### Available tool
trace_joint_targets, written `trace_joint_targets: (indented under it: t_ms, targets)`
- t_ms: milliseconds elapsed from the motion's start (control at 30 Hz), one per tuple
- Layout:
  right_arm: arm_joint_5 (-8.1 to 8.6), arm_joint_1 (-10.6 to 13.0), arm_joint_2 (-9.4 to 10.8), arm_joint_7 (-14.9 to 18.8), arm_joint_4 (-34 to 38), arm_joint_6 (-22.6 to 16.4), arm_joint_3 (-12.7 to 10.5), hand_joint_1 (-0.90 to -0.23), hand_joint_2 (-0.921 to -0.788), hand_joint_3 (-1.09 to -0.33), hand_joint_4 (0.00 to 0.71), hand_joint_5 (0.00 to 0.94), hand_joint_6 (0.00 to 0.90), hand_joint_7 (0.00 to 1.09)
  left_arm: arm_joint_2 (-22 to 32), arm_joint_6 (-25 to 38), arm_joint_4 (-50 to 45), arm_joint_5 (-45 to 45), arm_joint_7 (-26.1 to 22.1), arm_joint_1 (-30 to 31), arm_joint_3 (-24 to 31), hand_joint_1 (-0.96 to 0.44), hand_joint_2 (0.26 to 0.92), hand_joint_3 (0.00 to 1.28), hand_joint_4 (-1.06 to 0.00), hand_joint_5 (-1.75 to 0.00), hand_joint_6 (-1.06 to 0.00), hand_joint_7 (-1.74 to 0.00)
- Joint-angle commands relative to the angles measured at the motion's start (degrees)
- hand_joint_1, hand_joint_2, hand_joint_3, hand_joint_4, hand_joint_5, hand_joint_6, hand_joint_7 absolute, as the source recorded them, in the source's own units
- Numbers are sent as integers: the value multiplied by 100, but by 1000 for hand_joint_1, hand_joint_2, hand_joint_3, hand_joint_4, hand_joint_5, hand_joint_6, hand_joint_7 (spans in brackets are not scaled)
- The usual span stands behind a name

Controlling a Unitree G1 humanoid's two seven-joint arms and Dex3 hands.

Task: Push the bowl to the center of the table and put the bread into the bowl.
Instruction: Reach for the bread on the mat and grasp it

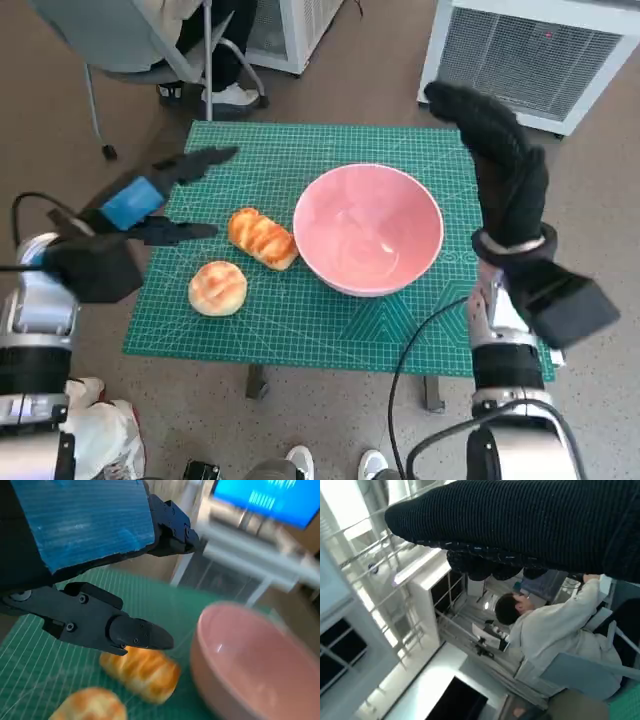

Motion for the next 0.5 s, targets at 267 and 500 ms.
trace_joint_targets:
  t_ms: [267, 500]
  targets:
    - [28, 390, 5, -2, -526, 278, 215, -603, -921, -793, 358, 24, -1, 786, -149, 259, 772, 746, 8, -663, -673, -228, 828, 0, -204, 0, -377, -21]
    - [-15, 450, 6, -40, -570, 305, 240, -598, -921, -799, 354, 23, -1, 791, -284, 391, 1424, 1218, 125, -1099, -1056, -222, 828, 0, -183, 0, -379, -17]
